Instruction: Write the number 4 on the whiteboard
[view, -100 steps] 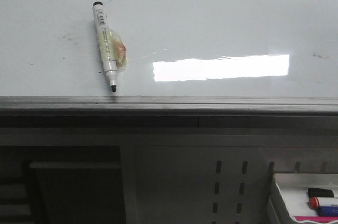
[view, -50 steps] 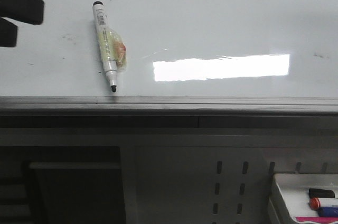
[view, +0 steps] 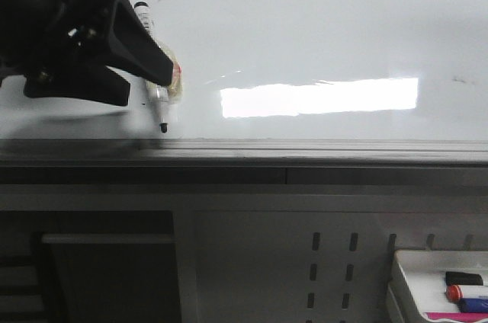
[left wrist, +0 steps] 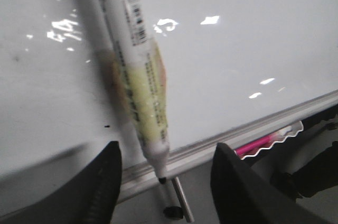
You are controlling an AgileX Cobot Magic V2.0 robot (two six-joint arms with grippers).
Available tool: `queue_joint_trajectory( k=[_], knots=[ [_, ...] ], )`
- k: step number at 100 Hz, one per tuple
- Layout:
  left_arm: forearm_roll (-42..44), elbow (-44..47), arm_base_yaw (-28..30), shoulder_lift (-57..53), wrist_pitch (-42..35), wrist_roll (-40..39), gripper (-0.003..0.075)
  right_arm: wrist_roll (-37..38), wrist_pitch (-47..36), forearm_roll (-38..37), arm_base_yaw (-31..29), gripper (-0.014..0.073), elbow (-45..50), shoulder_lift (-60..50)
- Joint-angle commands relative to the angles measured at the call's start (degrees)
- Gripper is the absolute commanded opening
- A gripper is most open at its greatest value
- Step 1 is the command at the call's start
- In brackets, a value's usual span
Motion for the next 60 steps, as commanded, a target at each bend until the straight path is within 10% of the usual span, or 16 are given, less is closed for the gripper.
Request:
queue_joint_trajectory(
  k=[1, 46, 60],
  knots=[
    [-1.9, -2.0, -0.3, 0.7, -1.9, 0.2, 0.0345, -0.6, -3.4, 0.9, -0.4, 0.0384, -2.0, 0.9],
    [-5.7, -2.0, -0.2, 4.6, -7.6, 0.2, 0.0164, -0.6, -3.2, 0.9, -0.4, 0.0384, -2.0, 0.9],
    [-4.4, -2.0, -0.2, 4.1, -5.3, 0.6, -0.002, -1.2, -2.1, 0.9, 0.0, 0.0384, -2.1, 1.0]
  ],
)
